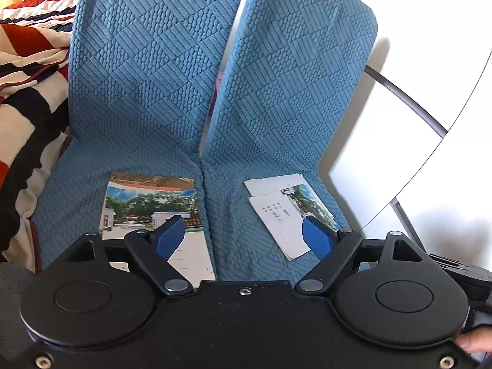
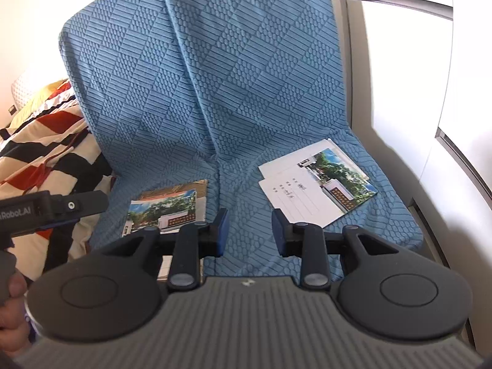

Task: Organize objects
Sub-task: 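Move both open grippers toward the remaining white photo forms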

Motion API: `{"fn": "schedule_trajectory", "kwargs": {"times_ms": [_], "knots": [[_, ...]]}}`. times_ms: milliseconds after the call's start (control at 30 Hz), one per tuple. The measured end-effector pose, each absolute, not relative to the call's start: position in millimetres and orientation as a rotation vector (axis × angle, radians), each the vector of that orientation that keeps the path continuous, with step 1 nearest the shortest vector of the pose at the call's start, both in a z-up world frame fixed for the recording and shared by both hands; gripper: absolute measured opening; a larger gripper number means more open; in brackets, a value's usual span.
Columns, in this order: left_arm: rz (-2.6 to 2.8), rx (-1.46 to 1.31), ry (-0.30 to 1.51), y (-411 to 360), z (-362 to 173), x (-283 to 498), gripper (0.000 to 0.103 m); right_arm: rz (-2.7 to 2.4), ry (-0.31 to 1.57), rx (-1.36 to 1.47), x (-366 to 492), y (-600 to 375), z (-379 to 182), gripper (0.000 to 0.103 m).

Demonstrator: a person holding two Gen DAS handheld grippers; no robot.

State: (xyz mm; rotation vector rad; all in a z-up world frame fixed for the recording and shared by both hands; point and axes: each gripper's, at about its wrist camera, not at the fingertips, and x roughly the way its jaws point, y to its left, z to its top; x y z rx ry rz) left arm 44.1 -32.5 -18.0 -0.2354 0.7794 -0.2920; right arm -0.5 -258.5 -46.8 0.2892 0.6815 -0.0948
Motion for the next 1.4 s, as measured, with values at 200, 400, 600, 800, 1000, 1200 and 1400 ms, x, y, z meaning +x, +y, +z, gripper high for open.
{"fn": "schedule_trajectory", "kwargs": {"times_ms": [200, 400, 600, 800, 1000, 1200, 1400], "knots": [[-0.311, -0.228, 0.786, -48, -17, 46, 0.083, -0.122, 0.675, 0.297, -6, -273, -49, 0.033], [-0.328, -0.221, 0.791, -64, -18, 45, 0.083, -0.144, 0.681, 0.300, -8, -284, -53, 0.033], [-0.328, -0.207, 0.800, -74, -21, 48, 0.083, -0.158, 0.684, 0.306, -8, -293, -56, 0.033], [-0.324, -0.200, 0.808, -83, -23, 53, 0.083, -0.173, 0.685, 0.301, -7, -301, -60, 0.033], [-0.353, -0.194, 0.797, -99, -31, 55, 0.096, -0.196, 0.671, 0.290, -5, -313, -67, 0.087], [-0.360, -0.184, 0.790, -120, -47, 55, 0.102, -0.259, 0.656, 0.291, -5, -336, -88, 0.087], [-0.361, -0.245, 0.842, -135, -79, 71, 0.102, -0.296, 0.609, 0.336, 8, -355, -106, 0.087]]}}
